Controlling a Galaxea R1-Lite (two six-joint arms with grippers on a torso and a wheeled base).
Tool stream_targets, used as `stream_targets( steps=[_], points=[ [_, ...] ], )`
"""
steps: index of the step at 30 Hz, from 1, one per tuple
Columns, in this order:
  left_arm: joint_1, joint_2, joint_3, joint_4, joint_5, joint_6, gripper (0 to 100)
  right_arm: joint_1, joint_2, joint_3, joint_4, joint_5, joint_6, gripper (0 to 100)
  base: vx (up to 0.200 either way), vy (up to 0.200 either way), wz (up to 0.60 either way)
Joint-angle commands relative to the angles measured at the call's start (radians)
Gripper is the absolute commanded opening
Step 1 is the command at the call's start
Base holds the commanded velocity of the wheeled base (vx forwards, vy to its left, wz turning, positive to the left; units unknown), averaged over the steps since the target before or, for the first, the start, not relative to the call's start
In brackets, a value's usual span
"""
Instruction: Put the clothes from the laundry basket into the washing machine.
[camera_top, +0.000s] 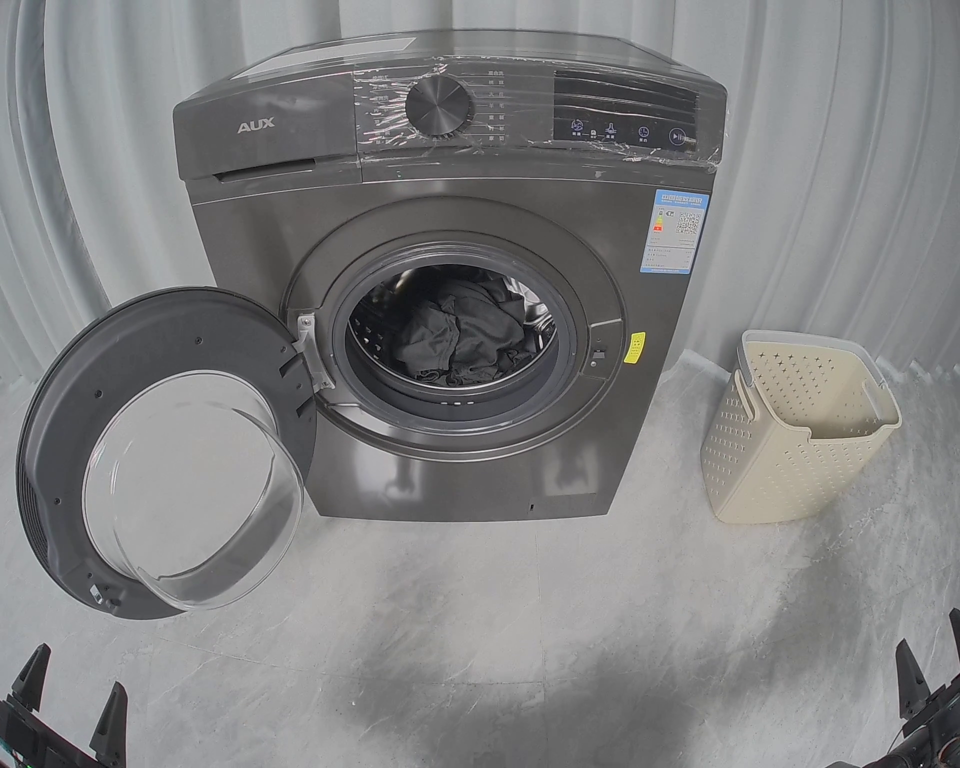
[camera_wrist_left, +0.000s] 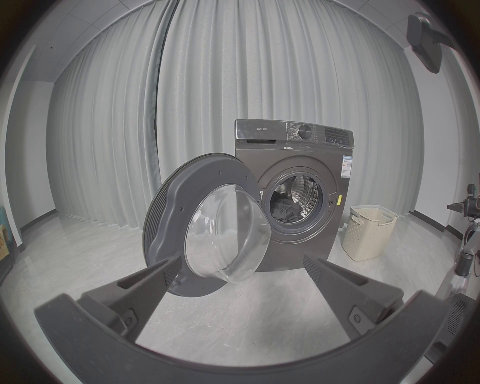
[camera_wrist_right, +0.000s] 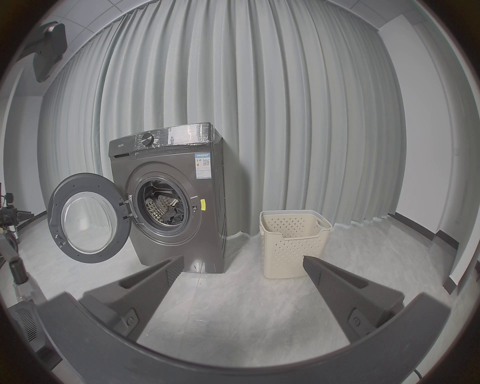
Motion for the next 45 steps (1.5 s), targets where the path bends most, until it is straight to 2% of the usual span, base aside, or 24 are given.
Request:
stream_targets(
  steps=[1, 6, 12, 18, 45],
  points=[
    [0.002, -0.013, 0.016, 0.0, 0.001, 0.003, 100, 0.0, -0.013, 0.018, 0.0, 0.0, 0.0, 100, 0.0, 0.0, 0.0],
    [0.002, -0.013, 0.016, -0.002, 0.001, 0.003, 100, 0.0, -0.013, 0.018, 0.0, 0.0, 0.0, 100, 0.0, 0.0, 0.0],
    [0.002, -0.013, 0.016, 0.0, 0.001, 0.001, 100, 0.0, -0.013, 0.018, 0.0, 0.0, 0.0, 100, -0.2, 0.0, 0.0],
    [0.002, -0.013, 0.016, 0.0, -0.001, 0.0, 100, 0.0, -0.013, 0.018, 0.0, 0.0, 0.0, 100, 0.0, 0.0, 0.0],
    [0.0, -0.011, 0.016, 0.0, 0.001, -0.012, 100, 0.0, -0.013, 0.018, 0.0, 0.0, 0.0, 100, 0.0, 0.2, 0.0]
  ],
)
